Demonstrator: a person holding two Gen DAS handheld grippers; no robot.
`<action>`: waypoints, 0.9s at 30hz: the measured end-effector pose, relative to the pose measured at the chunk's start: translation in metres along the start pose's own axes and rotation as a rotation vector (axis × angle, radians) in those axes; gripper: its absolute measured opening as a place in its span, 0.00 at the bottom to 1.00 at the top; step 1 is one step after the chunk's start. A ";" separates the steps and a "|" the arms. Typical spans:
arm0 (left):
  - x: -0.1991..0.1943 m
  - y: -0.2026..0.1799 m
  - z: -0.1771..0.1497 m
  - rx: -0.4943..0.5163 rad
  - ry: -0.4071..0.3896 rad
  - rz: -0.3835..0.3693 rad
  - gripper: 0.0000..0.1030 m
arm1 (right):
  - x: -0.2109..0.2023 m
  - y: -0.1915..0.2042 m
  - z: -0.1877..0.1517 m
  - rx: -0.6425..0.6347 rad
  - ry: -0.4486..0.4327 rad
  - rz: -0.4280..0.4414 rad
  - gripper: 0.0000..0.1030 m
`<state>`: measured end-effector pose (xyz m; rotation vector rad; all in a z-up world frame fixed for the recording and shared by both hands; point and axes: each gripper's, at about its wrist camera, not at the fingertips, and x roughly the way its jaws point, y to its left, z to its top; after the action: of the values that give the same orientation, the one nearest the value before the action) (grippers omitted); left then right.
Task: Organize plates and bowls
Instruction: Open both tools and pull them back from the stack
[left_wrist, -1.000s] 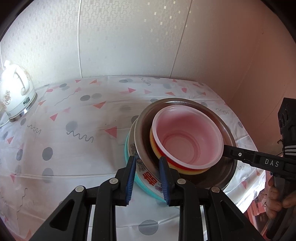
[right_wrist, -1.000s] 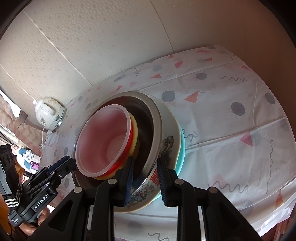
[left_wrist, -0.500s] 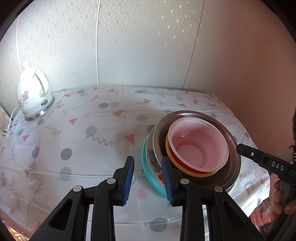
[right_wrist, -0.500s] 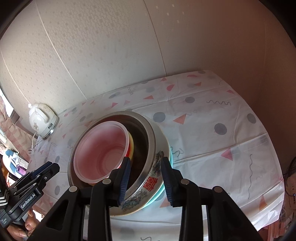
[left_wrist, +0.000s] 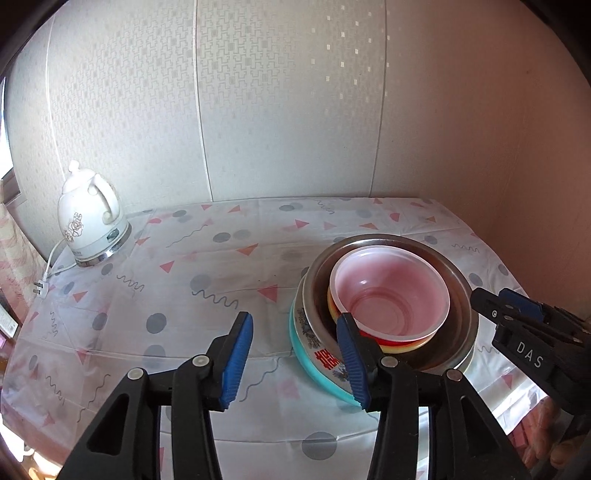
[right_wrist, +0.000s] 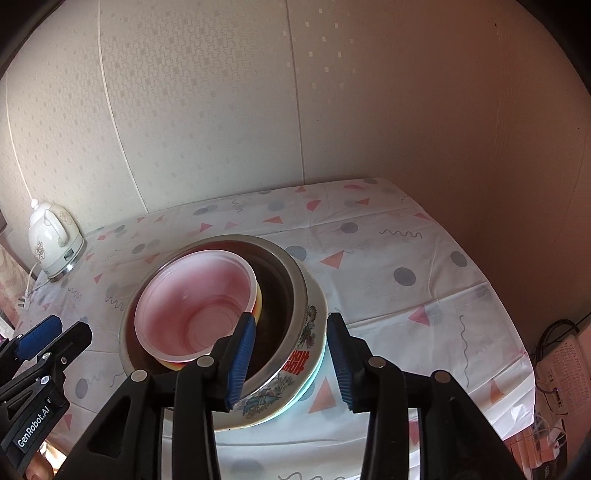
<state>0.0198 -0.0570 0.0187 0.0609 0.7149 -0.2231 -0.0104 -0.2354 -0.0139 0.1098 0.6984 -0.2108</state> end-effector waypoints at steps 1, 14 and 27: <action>0.000 -0.001 0.000 0.003 0.001 -0.002 0.47 | 0.000 0.001 -0.001 -0.006 -0.004 -0.011 0.40; -0.005 0.000 -0.002 -0.011 -0.018 0.000 0.56 | -0.002 0.010 -0.007 -0.034 -0.017 0.006 0.41; -0.006 0.001 -0.003 -0.016 -0.016 -0.002 0.59 | -0.003 0.014 -0.008 -0.048 -0.012 0.017 0.41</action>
<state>0.0139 -0.0543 0.0208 0.0437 0.7003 -0.2194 -0.0141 -0.2197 -0.0180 0.0687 0.6902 -0.1782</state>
